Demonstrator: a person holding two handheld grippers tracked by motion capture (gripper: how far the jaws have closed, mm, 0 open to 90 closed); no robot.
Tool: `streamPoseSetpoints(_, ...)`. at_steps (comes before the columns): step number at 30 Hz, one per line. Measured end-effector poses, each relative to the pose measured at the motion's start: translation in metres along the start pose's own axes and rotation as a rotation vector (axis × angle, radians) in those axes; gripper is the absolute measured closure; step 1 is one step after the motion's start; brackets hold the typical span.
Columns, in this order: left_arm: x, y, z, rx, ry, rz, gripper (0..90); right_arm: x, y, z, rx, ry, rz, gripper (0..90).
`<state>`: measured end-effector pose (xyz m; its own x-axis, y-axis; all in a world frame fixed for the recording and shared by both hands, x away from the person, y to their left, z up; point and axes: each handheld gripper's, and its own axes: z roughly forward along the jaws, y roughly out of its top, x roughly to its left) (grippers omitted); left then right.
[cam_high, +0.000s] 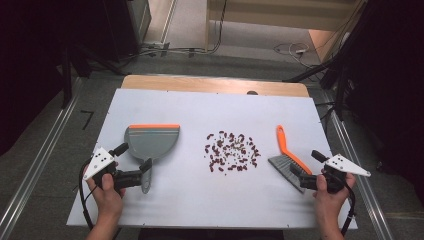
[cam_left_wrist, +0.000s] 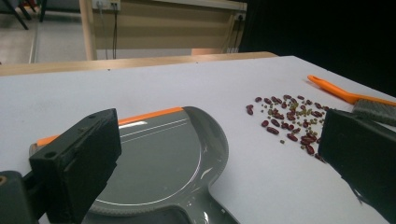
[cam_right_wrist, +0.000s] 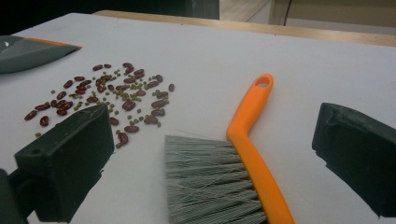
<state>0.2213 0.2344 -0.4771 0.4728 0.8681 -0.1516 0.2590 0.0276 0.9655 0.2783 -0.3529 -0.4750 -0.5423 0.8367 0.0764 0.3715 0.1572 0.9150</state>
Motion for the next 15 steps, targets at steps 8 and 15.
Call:
streamPoseSetpoints(8,-0.005,0.000,0.002,0.010,-0.012,0.022,0.0,-0.001,0.016,-0.004,0.019,-0.062,-0.006,0.0)
streamPoseSetpoints(15,-0.009,0.000,0.004,0.012,-0.023,0.032,0.0,0.000,0.047,0.005,0.051,-0.085,-0.033,0.0)
